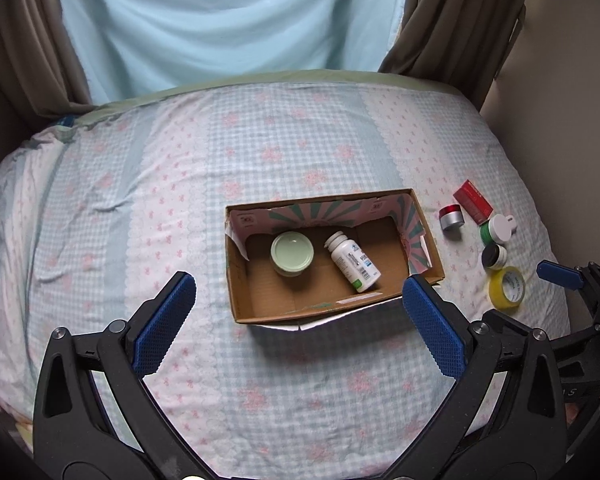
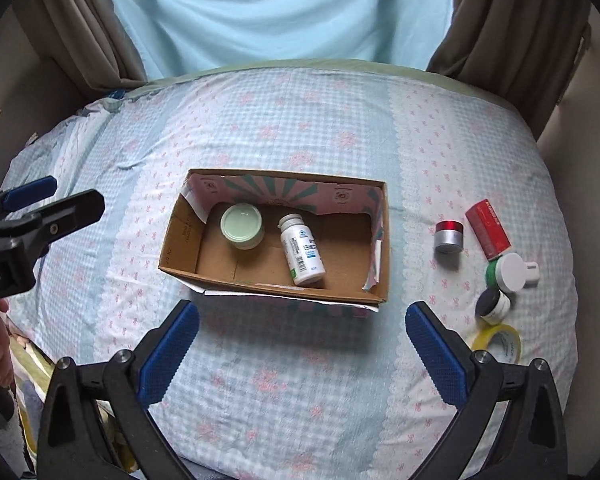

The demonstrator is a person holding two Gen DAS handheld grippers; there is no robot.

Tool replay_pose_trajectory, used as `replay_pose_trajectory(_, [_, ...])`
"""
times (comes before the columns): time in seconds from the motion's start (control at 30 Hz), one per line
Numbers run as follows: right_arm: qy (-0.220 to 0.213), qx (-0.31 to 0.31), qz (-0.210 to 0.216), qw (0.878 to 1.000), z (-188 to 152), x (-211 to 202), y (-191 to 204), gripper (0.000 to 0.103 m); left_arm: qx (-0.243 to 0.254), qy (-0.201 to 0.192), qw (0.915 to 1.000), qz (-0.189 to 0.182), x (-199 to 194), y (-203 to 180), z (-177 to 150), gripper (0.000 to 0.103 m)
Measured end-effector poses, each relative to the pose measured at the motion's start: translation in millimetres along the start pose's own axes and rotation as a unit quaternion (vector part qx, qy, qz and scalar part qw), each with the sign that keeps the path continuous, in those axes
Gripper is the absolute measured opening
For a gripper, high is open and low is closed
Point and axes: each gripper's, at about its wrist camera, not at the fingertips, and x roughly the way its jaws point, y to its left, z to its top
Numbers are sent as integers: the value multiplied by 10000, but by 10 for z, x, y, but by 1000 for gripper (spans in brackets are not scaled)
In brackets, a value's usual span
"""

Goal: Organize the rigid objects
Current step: 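Move both tools back toward the remaining items beside the box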

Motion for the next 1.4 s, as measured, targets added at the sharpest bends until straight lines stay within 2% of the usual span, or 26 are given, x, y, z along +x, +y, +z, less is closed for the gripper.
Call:
replay_pose_trajectory(0.13, [-95,329,-154,9993,-180,-196,-330,103,-22,14,9999,-166,-48,-305,-58,103])
replay_pose_trajectory(0.33, [-87,528,-311,9981,-415,-320,-949,103,95,-45,9997,-209,-9,-1024,-54,103])
replay_pose_trajectory(0.4, [-63,574,-312,9978,-496,-326,-1183,103,89,38,9997,-221,62,-1291,-23,103])
replay_pose_trajectory(0.53, [46,803,-606,9949,-604,-274,-1690,103,188,151,9995,-215,264,-1844,52,103])
replay_pose_trajectory(0.77, [159,1469,-486,9878,-664,-112,-2475,103,356,395,9984,-195,666,-2581,240,103])
replay_pose_trajectory(1.07, [263,2177,-238,9754,-593,280,-2944,103,550,804,9949,-255,1366,-2944,460,103])
replay_pose_trajectory(1.4, [430,2525,-176,9665,-531,909,-3110,102,378,1147,9917,-435,2304,-3056,657,103])
